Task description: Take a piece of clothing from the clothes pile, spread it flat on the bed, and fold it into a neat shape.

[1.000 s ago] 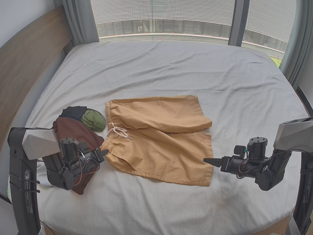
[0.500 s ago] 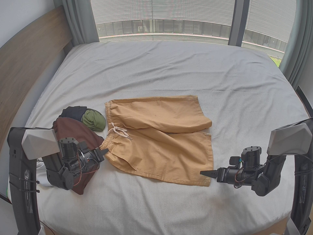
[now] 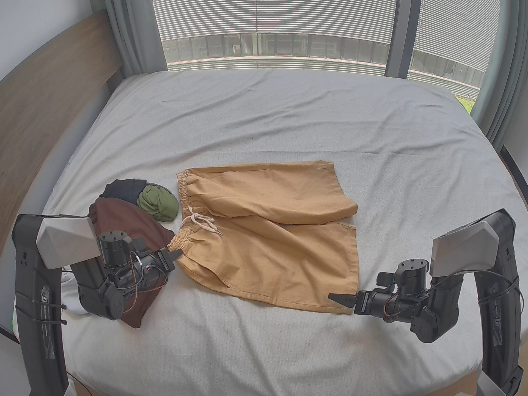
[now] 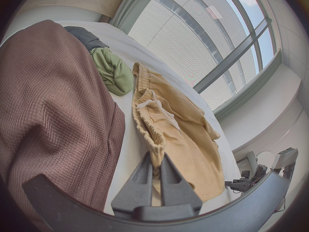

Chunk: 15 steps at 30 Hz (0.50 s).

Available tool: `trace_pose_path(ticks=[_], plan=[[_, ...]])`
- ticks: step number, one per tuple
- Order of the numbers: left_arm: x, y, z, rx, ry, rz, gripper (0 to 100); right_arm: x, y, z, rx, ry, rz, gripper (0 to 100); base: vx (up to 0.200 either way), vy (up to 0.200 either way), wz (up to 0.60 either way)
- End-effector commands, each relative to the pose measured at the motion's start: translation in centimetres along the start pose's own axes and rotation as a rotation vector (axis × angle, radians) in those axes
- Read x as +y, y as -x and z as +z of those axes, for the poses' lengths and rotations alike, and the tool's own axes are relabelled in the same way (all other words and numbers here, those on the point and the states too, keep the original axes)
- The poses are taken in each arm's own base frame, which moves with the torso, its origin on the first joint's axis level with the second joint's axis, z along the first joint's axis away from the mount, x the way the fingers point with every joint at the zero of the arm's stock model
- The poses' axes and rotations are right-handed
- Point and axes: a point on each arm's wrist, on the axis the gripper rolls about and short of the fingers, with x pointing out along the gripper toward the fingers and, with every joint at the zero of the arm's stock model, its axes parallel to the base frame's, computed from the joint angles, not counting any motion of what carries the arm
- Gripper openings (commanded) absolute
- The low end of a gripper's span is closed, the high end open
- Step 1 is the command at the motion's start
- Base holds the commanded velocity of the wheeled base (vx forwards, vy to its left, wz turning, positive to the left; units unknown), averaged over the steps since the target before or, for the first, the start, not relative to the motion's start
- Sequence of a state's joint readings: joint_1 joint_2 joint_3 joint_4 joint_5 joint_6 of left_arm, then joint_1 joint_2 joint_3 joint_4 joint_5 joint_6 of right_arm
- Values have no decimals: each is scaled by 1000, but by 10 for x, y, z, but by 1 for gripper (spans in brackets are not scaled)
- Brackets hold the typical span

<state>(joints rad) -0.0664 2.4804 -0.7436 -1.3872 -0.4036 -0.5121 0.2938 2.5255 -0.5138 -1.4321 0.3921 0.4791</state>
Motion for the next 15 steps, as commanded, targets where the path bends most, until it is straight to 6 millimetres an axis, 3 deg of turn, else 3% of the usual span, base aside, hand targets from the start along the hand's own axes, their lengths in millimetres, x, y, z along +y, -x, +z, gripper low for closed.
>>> trace_pose_path(ticks=[1,12,13,15], plan=[[0,0,0,-1,0,0,0,-3,-3,-11,44,-15,-10,100,0,0,0],[0,0,-1,-1,-1,-1,0,2,2,-16,68,-18,-1,100,0,0,0],[1,-1,-1,2,1,0,0,2,2,-16,69,-18,-2,0,0,0,0],[1,-1,-1,2,1,0,0,2,2,-16,69,-18,-2,0,0,0,0]])
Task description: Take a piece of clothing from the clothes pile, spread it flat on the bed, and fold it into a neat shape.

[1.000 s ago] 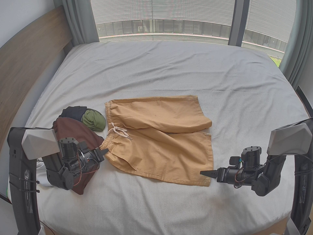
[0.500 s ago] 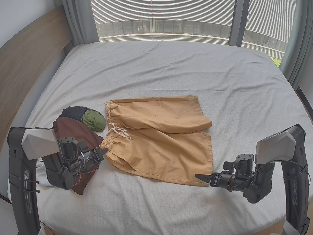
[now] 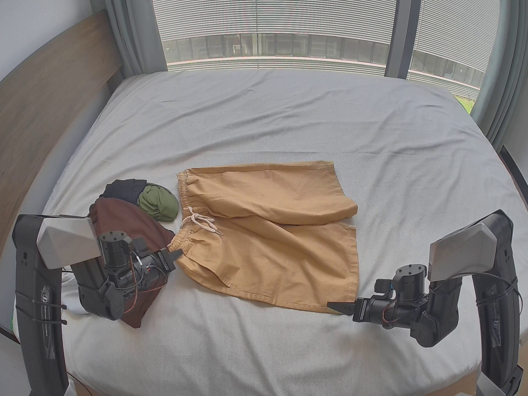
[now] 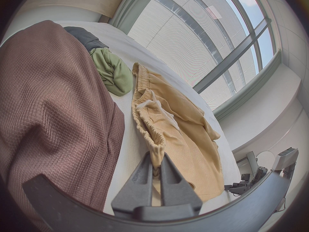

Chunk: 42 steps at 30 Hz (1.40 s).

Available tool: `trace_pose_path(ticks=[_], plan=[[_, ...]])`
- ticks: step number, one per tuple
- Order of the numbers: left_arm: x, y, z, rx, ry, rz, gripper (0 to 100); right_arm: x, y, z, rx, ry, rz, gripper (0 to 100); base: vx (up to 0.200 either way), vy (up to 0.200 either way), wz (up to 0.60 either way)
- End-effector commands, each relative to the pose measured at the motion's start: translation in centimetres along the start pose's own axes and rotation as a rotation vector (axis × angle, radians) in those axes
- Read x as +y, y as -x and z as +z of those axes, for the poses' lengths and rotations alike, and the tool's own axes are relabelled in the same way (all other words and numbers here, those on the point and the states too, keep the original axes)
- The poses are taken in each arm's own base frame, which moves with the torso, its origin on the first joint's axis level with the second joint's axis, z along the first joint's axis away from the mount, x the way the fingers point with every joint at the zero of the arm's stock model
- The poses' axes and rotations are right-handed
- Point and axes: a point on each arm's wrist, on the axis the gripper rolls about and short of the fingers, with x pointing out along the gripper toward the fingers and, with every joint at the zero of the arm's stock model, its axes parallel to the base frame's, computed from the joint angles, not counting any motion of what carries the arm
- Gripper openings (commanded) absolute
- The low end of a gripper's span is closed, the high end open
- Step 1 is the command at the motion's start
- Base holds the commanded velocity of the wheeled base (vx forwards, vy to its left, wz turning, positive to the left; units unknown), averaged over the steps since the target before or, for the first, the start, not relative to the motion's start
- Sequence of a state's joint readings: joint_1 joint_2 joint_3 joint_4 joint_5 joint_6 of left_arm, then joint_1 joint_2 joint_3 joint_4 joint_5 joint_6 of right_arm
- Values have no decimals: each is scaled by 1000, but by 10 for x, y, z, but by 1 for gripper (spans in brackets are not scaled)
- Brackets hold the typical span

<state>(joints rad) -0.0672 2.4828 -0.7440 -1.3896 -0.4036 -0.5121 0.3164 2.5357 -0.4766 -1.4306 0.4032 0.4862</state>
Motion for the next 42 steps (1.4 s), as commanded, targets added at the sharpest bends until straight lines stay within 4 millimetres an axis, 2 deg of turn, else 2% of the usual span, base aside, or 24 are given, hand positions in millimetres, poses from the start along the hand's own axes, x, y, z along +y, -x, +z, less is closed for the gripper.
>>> trace_pose_path(ticks=[1,28,35,42], plan=[[1,0,-1,2,1,1,0,-1,-1,-3,10,-4,-6,0,0,0,0],[0,0,-3,4,1,0,0,-3,5,-3,12,-9,-16,0,0,0,0],[-15,20,-2,40,5,-17,0,10,42,19,-27,-21,-38,0,0,0,0],[-22,37,-12,97,18,-16,0,6,58,14,-3,-24,-75,0,0,0,0]])
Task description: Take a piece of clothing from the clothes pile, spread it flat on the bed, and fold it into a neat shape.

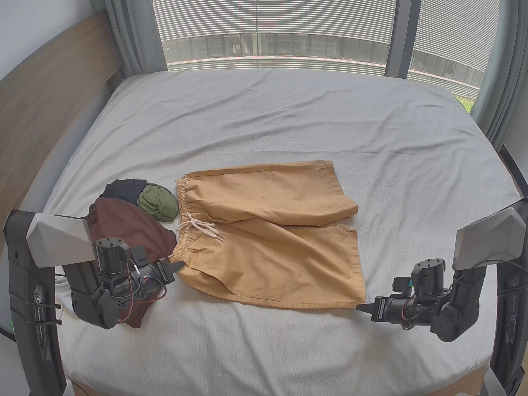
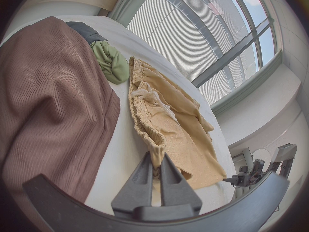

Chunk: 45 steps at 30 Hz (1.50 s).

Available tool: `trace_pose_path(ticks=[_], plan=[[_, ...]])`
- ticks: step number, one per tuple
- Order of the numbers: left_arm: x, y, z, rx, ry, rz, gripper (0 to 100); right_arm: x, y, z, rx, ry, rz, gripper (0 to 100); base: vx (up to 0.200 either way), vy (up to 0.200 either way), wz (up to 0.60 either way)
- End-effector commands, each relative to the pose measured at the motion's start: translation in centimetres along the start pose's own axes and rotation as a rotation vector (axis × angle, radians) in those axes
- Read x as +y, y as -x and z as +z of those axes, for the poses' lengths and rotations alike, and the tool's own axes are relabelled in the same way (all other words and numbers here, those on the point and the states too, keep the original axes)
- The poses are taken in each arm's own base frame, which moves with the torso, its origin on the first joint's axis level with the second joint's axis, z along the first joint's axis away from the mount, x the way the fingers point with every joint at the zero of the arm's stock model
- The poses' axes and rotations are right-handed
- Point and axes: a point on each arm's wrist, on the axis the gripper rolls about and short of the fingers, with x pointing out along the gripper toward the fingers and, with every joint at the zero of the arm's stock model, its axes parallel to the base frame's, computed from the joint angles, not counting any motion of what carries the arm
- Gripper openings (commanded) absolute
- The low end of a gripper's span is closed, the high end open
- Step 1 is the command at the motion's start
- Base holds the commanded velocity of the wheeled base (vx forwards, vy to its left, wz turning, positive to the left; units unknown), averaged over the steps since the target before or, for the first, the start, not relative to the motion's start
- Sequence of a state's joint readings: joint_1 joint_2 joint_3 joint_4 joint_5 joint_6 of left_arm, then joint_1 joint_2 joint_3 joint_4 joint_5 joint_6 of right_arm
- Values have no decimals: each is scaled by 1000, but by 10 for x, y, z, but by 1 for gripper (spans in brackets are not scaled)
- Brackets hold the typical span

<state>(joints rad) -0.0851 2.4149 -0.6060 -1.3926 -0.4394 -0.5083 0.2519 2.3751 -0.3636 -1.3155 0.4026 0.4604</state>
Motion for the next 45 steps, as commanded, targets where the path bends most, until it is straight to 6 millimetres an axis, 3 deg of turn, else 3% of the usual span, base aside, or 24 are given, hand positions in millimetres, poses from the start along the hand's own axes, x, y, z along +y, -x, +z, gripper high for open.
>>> trace_pose_path(ticks=[1,21,45], plan=[[-8,15,-2,19,2,2,0,0,17,3,-19,22,-14,0,0,0,0],[-6,53,-37,164,-108,69,0,-13,55,-24,66,43,-100,0,0,0,0],[-11,84,-64,288,-163,6,0,-12,70,-42,119,65,-104,0,0,0,0]])
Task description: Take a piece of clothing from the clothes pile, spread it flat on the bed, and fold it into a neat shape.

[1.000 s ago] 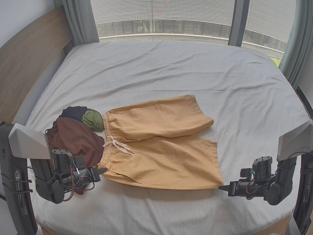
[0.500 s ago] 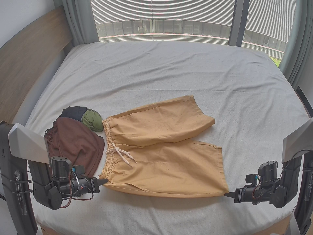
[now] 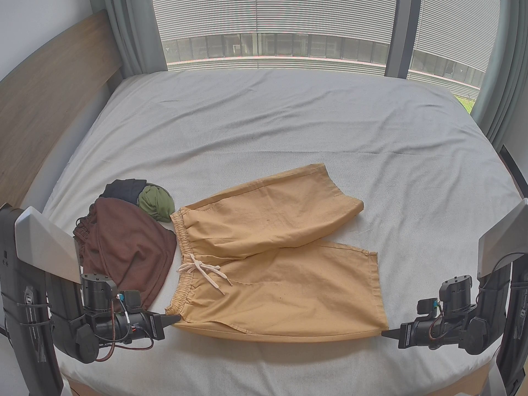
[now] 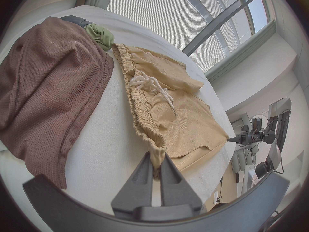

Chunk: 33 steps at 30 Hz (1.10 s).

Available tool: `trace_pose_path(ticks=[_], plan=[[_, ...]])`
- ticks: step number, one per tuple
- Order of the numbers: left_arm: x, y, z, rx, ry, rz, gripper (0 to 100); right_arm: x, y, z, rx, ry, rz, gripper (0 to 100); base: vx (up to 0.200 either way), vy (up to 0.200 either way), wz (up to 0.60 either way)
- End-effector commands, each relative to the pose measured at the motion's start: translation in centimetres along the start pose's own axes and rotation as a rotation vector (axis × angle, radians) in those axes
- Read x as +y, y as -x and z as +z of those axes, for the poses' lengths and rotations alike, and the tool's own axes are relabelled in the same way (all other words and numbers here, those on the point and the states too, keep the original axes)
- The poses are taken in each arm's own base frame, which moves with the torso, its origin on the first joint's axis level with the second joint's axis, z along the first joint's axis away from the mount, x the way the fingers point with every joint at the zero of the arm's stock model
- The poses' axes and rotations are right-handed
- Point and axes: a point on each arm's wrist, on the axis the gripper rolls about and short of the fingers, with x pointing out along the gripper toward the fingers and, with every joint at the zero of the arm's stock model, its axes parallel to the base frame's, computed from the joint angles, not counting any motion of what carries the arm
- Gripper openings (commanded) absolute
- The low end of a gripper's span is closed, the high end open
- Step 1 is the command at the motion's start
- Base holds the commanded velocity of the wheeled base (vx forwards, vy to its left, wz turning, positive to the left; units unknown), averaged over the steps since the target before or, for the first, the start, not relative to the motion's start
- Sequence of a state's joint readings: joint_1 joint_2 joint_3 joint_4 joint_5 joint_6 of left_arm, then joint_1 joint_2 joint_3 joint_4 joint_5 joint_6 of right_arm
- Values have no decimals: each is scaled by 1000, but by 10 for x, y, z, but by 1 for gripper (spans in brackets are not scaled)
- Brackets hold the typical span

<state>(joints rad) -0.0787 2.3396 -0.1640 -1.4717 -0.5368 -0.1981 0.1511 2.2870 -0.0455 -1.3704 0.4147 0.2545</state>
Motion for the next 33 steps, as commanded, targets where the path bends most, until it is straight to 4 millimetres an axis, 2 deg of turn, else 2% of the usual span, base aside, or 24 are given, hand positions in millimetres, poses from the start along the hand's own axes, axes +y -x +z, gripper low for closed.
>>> trace_pose_path(ticks=[1,7,12,17,21,25,33], plan=[[-1,3,-7,26,10,-2,0,1,3,-5,6,1,1,0,0,0,0],[-4,8,-12,46,9,-29,0,0,4,-6,-6,4,5,0,0,0,0],[-2,3,-10,17,-21,-39,0,3,4,1,-58,25,63,0,0,0,0],[0,-6,10,-71,-49,-45,0,4,2,16,-135,33,96,0,0,0,0],[0,-7,17,-100,-42,-49,0,8,4,29,-196,34,114,0,0,0,0],[-7,-5,27,-139,-36,-61,0,14,9,51,-298,37,147,0,0,0,0],[-15,-5,42,-203,-4,-65,0,21,11,74,-398,76,181,0,0,0,0]])
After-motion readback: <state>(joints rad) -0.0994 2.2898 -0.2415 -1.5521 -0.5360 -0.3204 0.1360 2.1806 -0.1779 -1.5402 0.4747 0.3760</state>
